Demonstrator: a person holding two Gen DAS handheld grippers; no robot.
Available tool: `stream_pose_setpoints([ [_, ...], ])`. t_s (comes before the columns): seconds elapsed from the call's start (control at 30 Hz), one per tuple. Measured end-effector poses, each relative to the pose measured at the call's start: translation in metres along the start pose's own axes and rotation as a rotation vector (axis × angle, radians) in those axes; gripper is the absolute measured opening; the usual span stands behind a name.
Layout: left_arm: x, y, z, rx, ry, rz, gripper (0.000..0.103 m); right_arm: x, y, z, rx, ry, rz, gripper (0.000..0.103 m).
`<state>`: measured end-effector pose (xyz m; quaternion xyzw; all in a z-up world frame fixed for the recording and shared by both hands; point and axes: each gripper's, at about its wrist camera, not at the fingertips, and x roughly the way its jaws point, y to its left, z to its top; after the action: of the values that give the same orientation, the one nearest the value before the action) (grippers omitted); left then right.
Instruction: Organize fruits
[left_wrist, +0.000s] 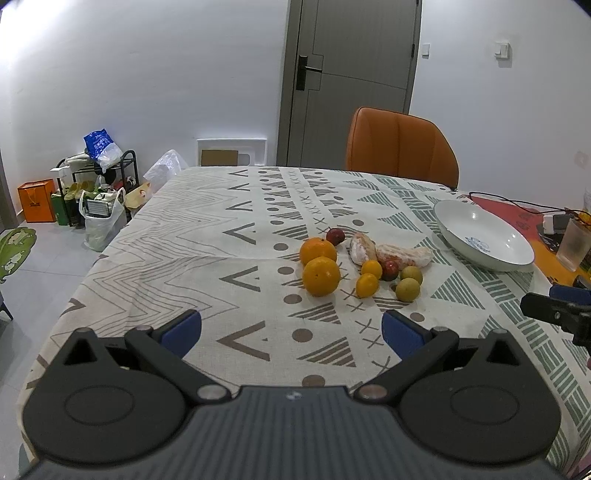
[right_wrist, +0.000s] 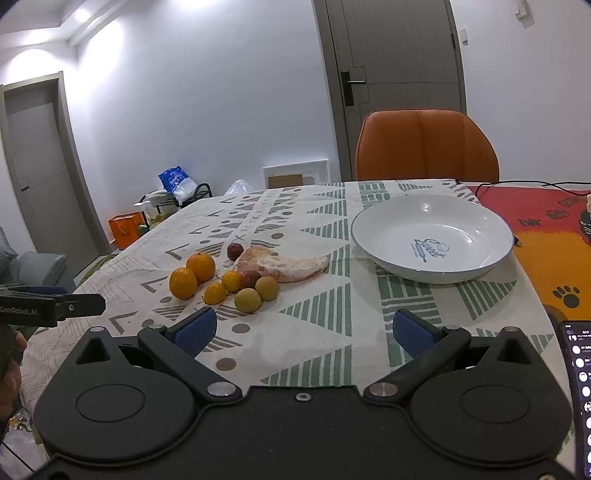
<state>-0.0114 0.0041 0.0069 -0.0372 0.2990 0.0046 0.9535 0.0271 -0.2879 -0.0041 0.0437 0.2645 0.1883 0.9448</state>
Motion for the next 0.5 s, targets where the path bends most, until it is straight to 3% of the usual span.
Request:
stream_pose_setpoints([
  [0.5,0.006,-0.0002,0.0047,-0.015,-0.006,0.001,0.103,0.0028,0.0017,0.0022,-0.005,-0.003,-0.002,0.103],
])
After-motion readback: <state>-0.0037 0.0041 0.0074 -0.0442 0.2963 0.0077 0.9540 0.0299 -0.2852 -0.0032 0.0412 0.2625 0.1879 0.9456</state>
